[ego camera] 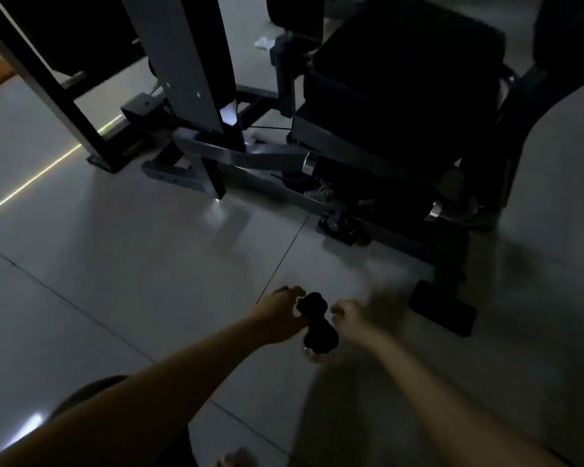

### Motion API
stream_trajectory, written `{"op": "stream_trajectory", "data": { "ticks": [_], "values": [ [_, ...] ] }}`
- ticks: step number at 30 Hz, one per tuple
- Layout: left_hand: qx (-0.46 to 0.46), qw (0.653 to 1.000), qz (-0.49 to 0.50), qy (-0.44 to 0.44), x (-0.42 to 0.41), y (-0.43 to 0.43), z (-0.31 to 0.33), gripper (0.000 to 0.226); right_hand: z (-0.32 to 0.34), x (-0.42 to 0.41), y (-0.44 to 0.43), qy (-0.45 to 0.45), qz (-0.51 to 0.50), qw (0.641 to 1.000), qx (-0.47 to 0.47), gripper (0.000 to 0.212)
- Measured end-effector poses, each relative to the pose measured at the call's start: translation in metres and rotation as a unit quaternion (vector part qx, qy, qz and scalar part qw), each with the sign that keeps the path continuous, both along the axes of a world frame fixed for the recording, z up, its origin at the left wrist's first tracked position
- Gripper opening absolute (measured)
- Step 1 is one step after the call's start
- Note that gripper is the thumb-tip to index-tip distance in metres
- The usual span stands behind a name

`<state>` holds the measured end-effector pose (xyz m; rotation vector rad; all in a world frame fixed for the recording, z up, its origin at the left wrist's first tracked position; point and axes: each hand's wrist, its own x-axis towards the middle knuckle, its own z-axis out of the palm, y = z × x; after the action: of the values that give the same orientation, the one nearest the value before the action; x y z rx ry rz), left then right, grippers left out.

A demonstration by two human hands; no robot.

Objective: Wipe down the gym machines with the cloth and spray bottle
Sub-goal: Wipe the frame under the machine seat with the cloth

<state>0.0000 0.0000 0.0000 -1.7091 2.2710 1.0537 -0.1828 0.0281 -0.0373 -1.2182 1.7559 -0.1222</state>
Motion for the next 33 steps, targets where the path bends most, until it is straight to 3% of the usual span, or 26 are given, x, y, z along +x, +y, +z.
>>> {"op": "stream_trajectory", "data": {
  "ticks": [2,4,7,10,13,18,22,24,27,30,33],
  "values": [
    [0.047,0.999,-0.006,0.005,-0.005,0.002,-0.029,0.084,-0.027,0.004,-0.002,-0.061,-0.074,0.994,0.048,0.032],
    [0.057,0.998,-0.025,0.020,-0.008,0.005,-0.056,0.088,-0.045,0.006,-0.006,-0.121,-0.136,0.979,0.091,0.029],
    [0.030,0.998,-0.015,0.056,-0.020,0.011,-0.074,0.062,-0.064,0.002,-0.004,-0.135,-0.189,0.970,0.065,0.019],
    [0.009,0.999,-0.011,0.032,-0.029,0.013,-0.063,0.038,-0.057,0.002,-0.001,-0.128,-0.230,0.964,0.048,0.018],
    [0.007,1.000,0.001,0.016,-0.023,0.010,-0.056,0.038,-0.038,0.007,-0.007,-0.161,-0.238,0.957,0.038,0.019],
    [0.016,1.000,-0.012,0.012,-0.007,0.000,-0.039,0.060,0.003,0.022,-0.023,-0.275,-0.249,0.929,-0.001,0.014],
    [0.009,0.998,0.063,0.023,0.004,-0.005,-0.017,0.033,0.028,0.029,-0.025,-0.342,-0.204,0.917,-0.029,0.015],
    [0.044,0.991,0.117,0.039,0.018,-0.009,-0.006,0.025,0.023,0.023,-0.022,-0.278,-0.168,0.944,-0.063,0.019],
    [0.052,0.981,0.164,0.090,0.042,-0.019,0.001,0.019,-0.012,0.012,-0.015,-0.054,-0.026,0.998,-0.033,0.025],
    [0.025,0.975,0.191,0.113,0.051,-0.028,0.003,0.016,-0.040,0.016,0.000,-0.002,0.059,0.996,0.061,0.052],
    [0.037,0.970,0.207,0.123,0.046,-0.020,0.005,0.014,-0.049,0.026,0.010,0.063,0.093,0.994,0.018,0.045]
  ]
}}
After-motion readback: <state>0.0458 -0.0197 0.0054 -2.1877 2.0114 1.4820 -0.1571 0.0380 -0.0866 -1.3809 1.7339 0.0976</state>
